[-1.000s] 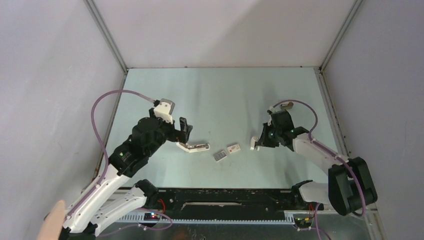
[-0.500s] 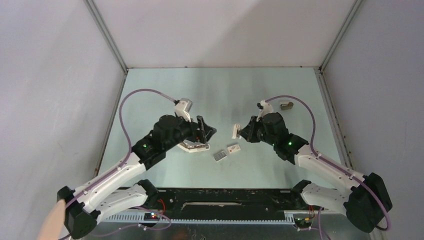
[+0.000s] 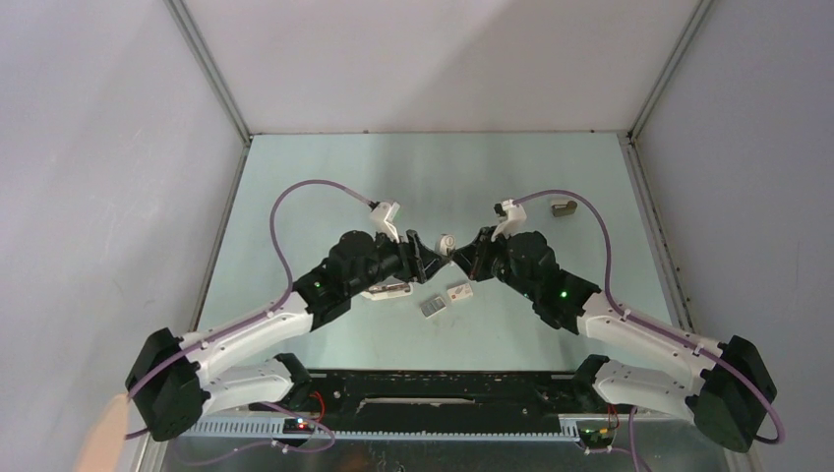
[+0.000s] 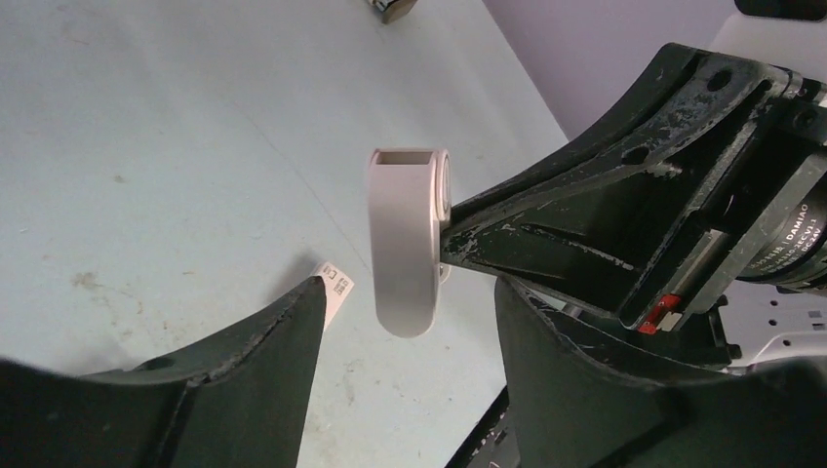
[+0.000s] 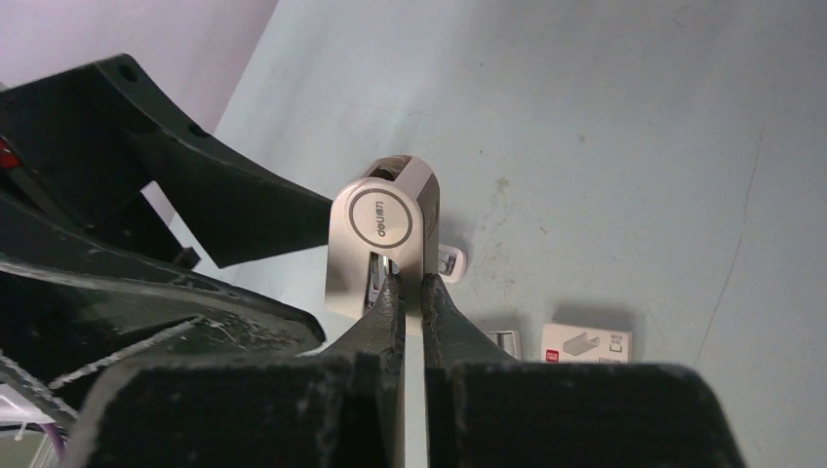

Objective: Load the staples into the stapler

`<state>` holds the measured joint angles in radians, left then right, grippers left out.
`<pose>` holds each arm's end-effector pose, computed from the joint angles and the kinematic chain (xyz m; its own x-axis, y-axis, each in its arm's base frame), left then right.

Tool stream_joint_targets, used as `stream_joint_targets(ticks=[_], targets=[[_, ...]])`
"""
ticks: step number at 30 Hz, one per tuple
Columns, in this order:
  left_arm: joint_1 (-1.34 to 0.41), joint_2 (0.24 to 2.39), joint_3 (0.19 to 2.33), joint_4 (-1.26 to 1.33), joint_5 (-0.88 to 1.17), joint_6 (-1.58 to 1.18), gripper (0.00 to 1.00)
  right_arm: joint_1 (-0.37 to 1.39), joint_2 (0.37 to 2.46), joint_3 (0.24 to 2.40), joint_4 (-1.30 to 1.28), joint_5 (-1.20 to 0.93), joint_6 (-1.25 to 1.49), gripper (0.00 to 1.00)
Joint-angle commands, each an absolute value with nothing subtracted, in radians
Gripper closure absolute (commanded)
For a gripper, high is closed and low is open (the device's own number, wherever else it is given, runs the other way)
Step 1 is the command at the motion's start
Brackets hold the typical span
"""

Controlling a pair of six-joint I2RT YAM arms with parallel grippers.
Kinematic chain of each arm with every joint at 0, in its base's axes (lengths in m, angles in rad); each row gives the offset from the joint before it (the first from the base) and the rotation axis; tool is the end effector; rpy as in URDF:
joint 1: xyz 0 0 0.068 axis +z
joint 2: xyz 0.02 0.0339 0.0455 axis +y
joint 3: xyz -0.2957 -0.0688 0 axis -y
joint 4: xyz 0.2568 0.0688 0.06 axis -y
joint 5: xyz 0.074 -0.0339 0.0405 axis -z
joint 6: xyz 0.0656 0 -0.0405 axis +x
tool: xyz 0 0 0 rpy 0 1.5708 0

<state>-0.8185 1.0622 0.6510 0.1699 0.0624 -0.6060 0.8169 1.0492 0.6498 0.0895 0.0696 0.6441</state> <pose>0.1821 -0.2005 0.2908 -0.5728 -0.2199 -0.7896 0.5399 0.6236 -0.5653 0.1850 0.1903 0.2828 -0.5764 0.2612 -0.7743 -0.4200 0.7181 0.5549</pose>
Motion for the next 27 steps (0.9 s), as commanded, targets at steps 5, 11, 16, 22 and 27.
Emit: stream_joint_targets(ticks=[5, 11, 16, 22, 27], targets=[[-0.830, 1.108, 0.644, 0.297, 0.116, -0.639, 0.44, 0.843, 1.037, 0.658, 0.194, 0.099, 0.619, 1.00], [-0.830, 1.119, 0.642, 0.301, 0.127, -0.644, 0.59, 0.846, 1.035, 0.658, 0.190, 0.097, 0.592, 1.00], [-0.830, 1.126, 0.650, 0.290, 0.142, -0.636, 0.77, 0.853, 1.032, 0.658, 0.193, 0.092, 0.571, 1.00], [-0.826, 1.089, 0.690, 0.188, 0.121, -0.572, 0.93, 0.856, 1.050, 0.658, 0.173, 0.055, 0.505, 1.00], [-0.801, 1.031, 0.739, 0.071, 0.121, -0.511, 1.00, 0.856, 1.055, 0.658, 0.107, 0.049, 0.407, 1.00]])
